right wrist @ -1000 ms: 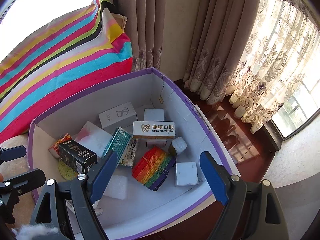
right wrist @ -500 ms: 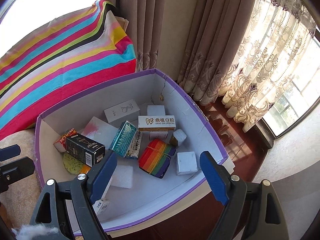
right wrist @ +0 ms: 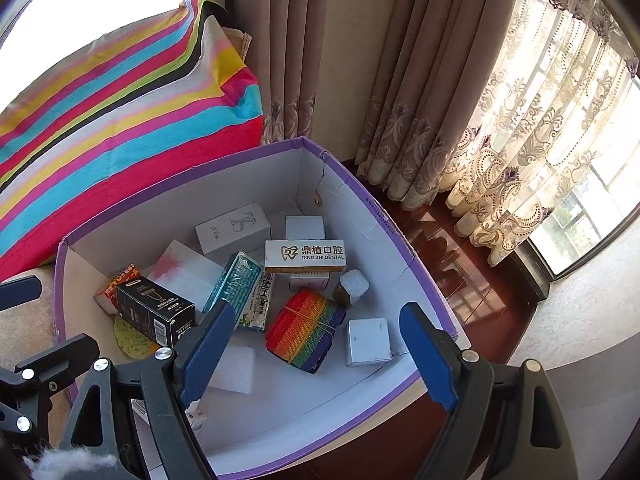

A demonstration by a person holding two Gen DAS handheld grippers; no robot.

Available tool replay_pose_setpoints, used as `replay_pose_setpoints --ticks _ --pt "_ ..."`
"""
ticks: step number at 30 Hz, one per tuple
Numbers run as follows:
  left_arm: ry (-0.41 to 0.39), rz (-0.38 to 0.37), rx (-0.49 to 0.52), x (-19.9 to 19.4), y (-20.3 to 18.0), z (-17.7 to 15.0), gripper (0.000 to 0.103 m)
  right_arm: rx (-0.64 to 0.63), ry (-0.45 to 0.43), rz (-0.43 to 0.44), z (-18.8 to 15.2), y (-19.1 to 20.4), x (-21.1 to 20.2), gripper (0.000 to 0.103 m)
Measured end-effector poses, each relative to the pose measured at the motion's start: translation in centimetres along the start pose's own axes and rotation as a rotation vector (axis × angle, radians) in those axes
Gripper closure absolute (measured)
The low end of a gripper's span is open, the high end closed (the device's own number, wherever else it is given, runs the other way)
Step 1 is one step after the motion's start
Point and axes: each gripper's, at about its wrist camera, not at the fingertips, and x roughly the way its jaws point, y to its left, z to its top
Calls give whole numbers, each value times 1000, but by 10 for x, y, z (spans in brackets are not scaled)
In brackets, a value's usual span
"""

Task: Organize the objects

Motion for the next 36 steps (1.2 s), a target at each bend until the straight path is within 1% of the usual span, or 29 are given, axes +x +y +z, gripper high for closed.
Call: replay_pose_setpoints --ticks 4,14,21,36 --pt "-8 19 -1 -1 0 -1 0 8 9 15 -2 1 2 17" --pt "-3 12 -17 1 1 -1 0 4 12 22 -3 5 0 17" --pt "-9 13 -8 0 0 -2 0 4 16 30 -3 6 1 17" --pt "3 13 -7 3 0 -3 0 6 20 32 -4 8 1 17"
